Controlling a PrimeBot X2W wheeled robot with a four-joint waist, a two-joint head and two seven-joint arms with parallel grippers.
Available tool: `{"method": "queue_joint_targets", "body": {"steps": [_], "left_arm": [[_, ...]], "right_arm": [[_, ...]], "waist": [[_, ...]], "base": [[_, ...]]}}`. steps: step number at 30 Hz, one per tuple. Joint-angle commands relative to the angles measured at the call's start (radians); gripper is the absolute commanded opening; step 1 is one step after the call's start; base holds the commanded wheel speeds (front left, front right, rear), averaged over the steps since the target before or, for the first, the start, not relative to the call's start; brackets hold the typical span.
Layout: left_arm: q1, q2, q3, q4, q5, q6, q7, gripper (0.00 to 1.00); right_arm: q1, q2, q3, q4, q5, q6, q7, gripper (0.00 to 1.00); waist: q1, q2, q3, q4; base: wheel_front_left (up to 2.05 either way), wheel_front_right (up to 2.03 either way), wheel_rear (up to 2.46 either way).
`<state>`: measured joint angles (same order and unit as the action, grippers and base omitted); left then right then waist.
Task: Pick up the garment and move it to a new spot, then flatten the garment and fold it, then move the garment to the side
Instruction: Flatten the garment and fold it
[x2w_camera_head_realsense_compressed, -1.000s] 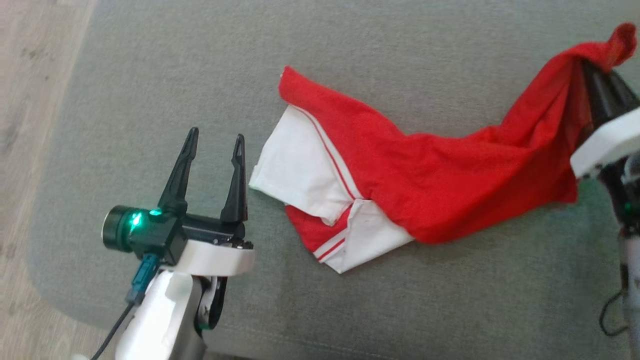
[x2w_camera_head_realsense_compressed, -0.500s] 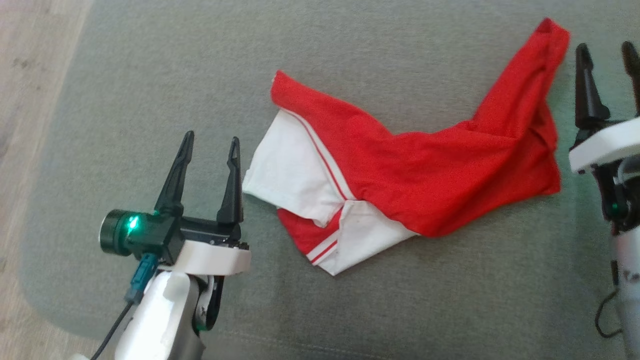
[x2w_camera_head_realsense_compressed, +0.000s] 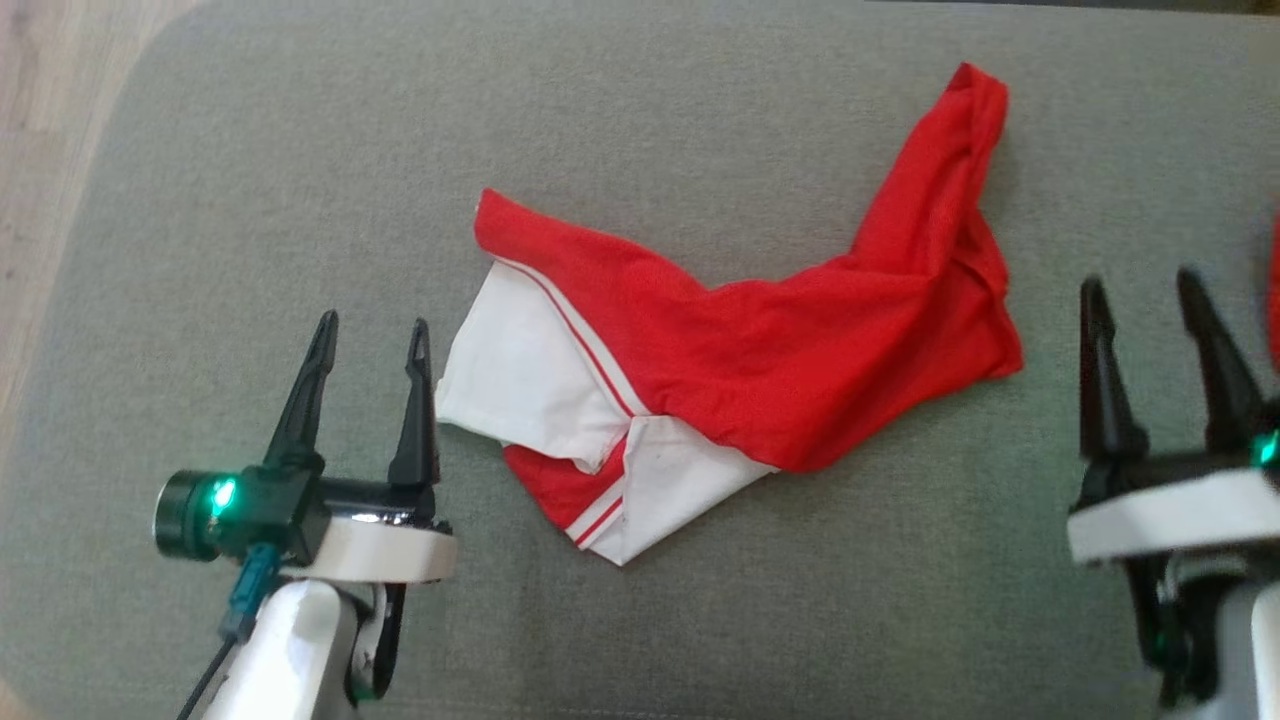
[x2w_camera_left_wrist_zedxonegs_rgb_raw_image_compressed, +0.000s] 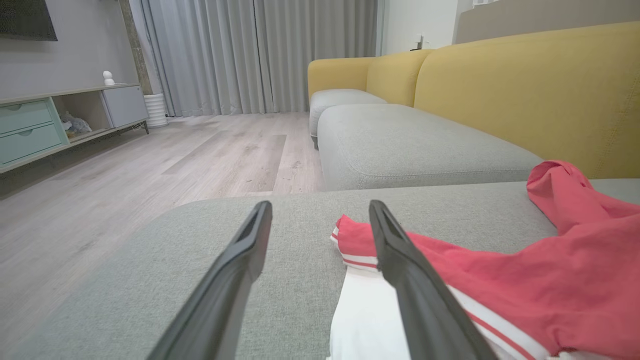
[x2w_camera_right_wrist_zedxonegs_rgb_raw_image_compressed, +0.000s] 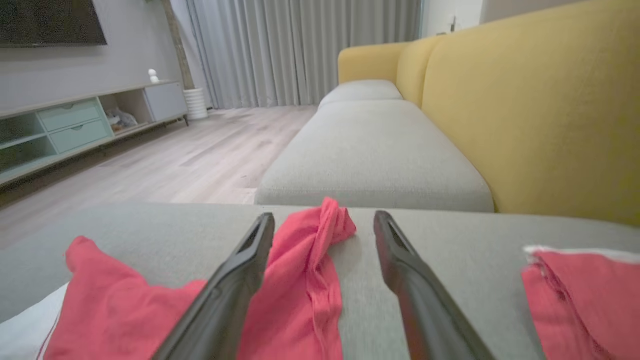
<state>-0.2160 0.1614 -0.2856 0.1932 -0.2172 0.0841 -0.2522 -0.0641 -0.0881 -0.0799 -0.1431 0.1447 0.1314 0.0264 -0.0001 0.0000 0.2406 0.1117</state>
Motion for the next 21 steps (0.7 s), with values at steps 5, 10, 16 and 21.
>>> {"method": "queue_joint_targets", "body": {"steps": [5,10,16,21], "left_arm": [[0.011,0.042,0.053,-0.032,-0.001,0.017,0.006,1.0],[0.025,0.046,0.052,-0.042,-0.008,0.024,0.018,1.0],[0.024,0.046,0.047,-0.049,-0.012,0.027,0.021,1.0],[0.021,0.047,0.044,-0.053,-0.014,0.03,0.021,1.0]], "right_arm": [[0.086,0.026,0.028,-0.105,0.006,-0.001,0.027,1.0],[0.108,0.034,0.035,-0.135,0.011,-0.001,0.04,1.0],[0.105,0.036,0.032,-0.146,0.011,-0.001,0.048,1.0],[0.103,0.037,0.033,-0.119,0.009,-0.001,0.081,1.0]], "waist": [[0.0001,0.0,-0.022,-0.027],[0.0001,0.0,-0.019,-0.036],[0.0001,0.0,-0.013,-0.032],[0.0001,0.0,-0.007,-0.028]], "base": [[0.0,0.0,0.0],[0.0,0.0,0.0],[0.0,0.0,0.0],[0.0,0.0,0.0]]}}
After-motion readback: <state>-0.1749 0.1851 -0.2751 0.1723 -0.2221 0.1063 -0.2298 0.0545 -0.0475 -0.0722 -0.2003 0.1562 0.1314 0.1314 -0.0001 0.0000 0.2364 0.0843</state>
